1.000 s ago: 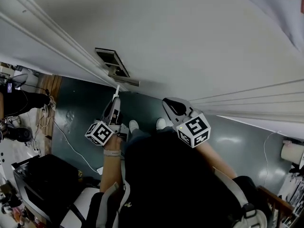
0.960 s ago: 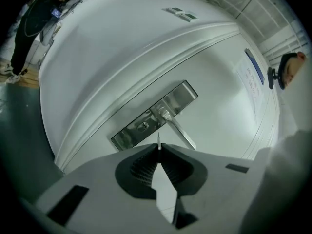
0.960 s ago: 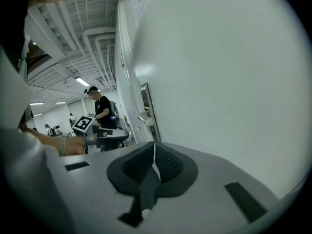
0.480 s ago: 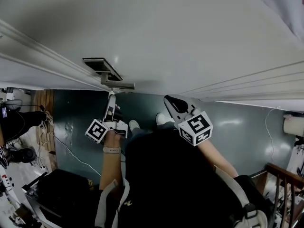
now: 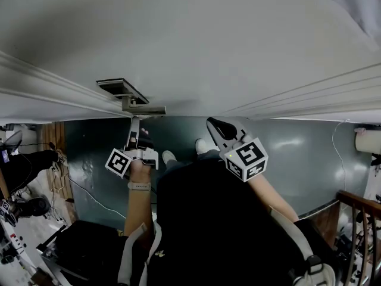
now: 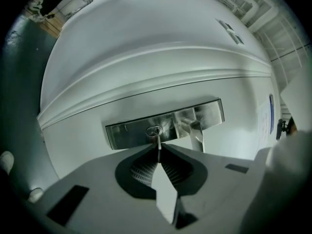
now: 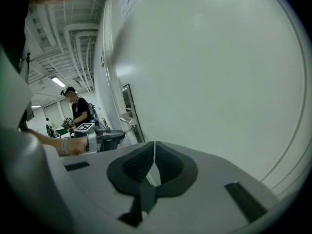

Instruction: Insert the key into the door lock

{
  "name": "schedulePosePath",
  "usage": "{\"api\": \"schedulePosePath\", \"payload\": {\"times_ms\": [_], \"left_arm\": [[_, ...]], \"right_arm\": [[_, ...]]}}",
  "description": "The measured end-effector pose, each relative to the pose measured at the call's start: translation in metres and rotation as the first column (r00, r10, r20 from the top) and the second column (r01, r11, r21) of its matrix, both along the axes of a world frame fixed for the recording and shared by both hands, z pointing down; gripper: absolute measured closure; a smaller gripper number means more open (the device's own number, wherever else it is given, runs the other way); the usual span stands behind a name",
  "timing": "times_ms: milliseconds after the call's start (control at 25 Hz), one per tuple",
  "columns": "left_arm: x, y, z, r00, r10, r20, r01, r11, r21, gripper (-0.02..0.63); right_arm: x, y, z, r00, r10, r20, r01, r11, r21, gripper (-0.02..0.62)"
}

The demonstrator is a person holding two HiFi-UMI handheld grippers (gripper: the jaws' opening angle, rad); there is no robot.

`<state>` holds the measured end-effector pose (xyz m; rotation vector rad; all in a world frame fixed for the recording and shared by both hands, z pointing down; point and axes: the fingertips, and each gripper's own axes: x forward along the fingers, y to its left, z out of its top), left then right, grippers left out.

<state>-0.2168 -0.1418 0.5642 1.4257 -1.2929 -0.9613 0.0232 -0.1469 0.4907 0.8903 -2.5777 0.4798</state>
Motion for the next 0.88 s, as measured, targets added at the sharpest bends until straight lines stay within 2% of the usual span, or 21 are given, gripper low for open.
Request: {"api": "schedulePosePath", "payload": {"times_ms": [360, 680, 880], "left_arm": [[-0.0024, -0.0015, 0.0034, 0.998, -0.008, -0.070, 0.009, 1.000, 0.008, 0.580], [-0.0026, -0.0011, 0.0022, 0.998, -0.024, -0.052, 0.024, 1.000, -0.004, 0.580], [-0.0012, 0.0000, 0.0013, 0.995, -0.031, -0.092, 0.031, 1.000, 0.000, 0.580]], "right_arm": [[0.0013, 0.0039, 0.0020, 0.999, 0.033, 0.000, -0.033, 0.999, -0.006, 0.578], [0.0018, 0.0060, -0.0014, 0.999, 0.047, 0.001, -0.047, 0.999, 0.000, 0.578], [-0.0002, 0.0079, -0.0032, 0.999, 0.047, -0.001, -0.047, 0.999, 0.003, 0.578]]}}
